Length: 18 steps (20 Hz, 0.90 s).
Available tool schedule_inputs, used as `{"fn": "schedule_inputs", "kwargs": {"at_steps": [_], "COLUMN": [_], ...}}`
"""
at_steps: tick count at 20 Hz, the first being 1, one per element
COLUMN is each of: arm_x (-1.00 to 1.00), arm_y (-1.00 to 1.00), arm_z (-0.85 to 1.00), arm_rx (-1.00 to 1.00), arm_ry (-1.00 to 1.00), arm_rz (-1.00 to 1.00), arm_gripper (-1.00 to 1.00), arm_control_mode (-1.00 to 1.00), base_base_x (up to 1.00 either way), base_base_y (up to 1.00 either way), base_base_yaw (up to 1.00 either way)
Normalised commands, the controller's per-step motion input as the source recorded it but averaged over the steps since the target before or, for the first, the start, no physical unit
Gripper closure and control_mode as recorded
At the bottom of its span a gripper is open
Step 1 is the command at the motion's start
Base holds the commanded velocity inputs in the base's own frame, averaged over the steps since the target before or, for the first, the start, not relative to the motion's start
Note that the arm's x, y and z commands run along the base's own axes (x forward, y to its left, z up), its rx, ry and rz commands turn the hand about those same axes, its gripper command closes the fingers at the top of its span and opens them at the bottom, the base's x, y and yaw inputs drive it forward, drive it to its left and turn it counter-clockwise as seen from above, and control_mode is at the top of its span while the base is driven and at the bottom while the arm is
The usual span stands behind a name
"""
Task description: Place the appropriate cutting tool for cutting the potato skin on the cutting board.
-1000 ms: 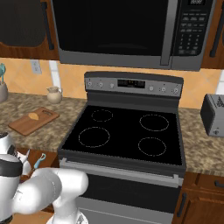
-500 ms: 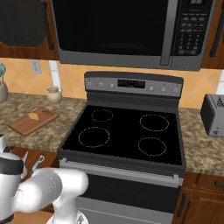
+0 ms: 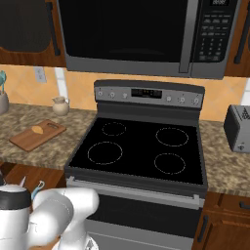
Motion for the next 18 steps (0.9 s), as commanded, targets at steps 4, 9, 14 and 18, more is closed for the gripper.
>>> {"fn": "schedule_inputs", "kwargs": {"at_steps": [4,9,14,18], "arm_x": [-0.42,-0.20,0.03,0.30], "arm_y": [0.00,0.00,-0.05,-0.23], "arm_z": [-0.20,-0.03,0.09,0.33], "arm_rx": [0.00,0.00,0.00,0.00], "arm_ry": [0.00,-0.05,-0.11,-0.14], "arm_rz": [0.00,0.00,0.00,0.00], "arm_gripper": [-1.00,-1.00,-1.00,-1.00], "arm_control_mode": [-1.00,-1.00,-1.00,-1.00], "base_base_x": [0.00,0.00,0.00,0.00], "base_base_y": [0.00,0.00,0.00,0.00], "base_base_yaw": [0.00,0.00,0.00,0.00]}}
